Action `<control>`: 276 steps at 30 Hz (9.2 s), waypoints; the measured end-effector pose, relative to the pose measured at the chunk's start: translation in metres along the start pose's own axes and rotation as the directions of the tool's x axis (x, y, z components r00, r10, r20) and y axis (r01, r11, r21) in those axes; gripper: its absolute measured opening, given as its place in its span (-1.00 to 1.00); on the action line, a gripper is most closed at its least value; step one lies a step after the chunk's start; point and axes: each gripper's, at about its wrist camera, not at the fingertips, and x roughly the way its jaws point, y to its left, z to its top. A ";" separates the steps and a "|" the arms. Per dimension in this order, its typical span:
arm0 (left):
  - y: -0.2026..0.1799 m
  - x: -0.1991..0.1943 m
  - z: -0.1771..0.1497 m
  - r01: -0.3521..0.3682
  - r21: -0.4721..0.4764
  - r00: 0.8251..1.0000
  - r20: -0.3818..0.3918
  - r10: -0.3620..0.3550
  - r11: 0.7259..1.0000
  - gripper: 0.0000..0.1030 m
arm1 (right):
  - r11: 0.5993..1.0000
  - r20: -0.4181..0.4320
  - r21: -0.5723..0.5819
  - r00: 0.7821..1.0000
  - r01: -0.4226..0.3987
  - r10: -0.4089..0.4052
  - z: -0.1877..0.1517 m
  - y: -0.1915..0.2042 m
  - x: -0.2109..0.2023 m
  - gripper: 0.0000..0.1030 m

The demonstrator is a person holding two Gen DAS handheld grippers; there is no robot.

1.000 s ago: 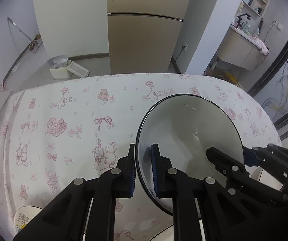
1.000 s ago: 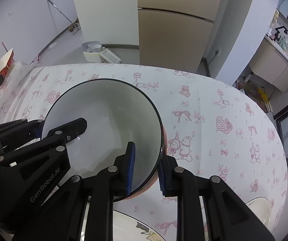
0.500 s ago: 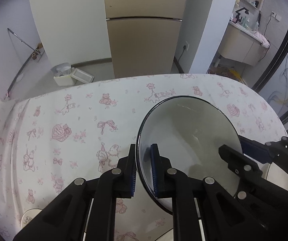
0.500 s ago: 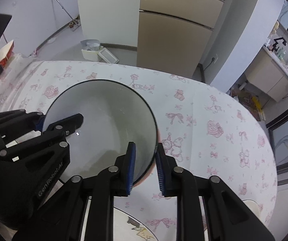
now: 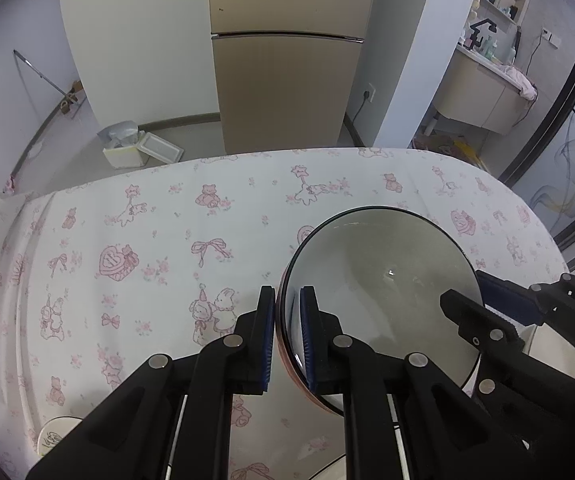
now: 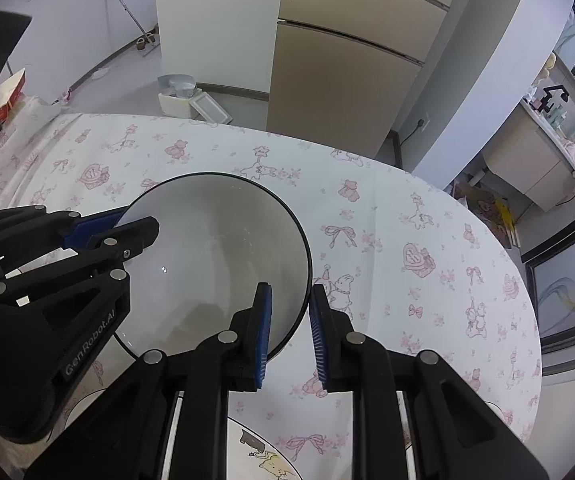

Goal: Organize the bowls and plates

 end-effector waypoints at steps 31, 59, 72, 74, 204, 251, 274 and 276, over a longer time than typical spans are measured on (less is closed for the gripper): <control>0.012 -0.036 0.005 0.050 -0.063 0.996 0.076 -0.046 0.997 -0.73 | 0.984 0.124 0.136 0.988 -0.113 0.096 0.003 -0.045 -0.034 -0.25; 0.013 -0.198 -0.016 0.093 -0.026 0.808 0.586 -0.060 0.995 0.68 | 0.901 0.419 0.425 0.901 -0.086 -0.112 -0.008 -0.110 -0.112 0.83; 0.004 -0.321 -0.067 0.061 0.024 0.685 0.726 -0.059 0.998 0.69 | 0.922 0.666 0.387 0.700 -0.029 -0.258 -0.039 -0.078 -0.217 0.96; 0.007 -0.343 -0.081 0.057 0.030 0.660 0.749 -0.061 0.998 0.70 | 0.924 0.703 0.379 0.668 -0.059 -0.246 -0.046 -0.072 -0.232 0.96; 0.204 -0.118 -0.301 0.107 -0.409 0.985 0.169 -0.040 0.906 -0.49 | 0.745 0.239 0.313 0.808 -0.589 0.539 -0.188 0.169 -0.004 -0.48; 0.026 -0.196 -0.307 0.225 -0.160 0.922 0.355 -0.156 0.961 -0.46 | 0.757 0.552 0.305 0.755 -0.577 0.353 -0.273 0.030 -0.094 -0.48; 0.022 -0.147 -0.308 0.191 -0.176 0.961 0.234 -0.147 0.966 -0.42 | 0.748 0.402 0.409 0.839 -0.522 0.366 -0.272 0.028 -0.051 -0.48; 0.022 -0.146 -0.308 0.187 -0.173 0.961 0.234 -0.144 0.967 -0.42 | 0.749 0.401 0.412 0.841 -0.519 0.363 -0.272 0.029 -0.051 -0.48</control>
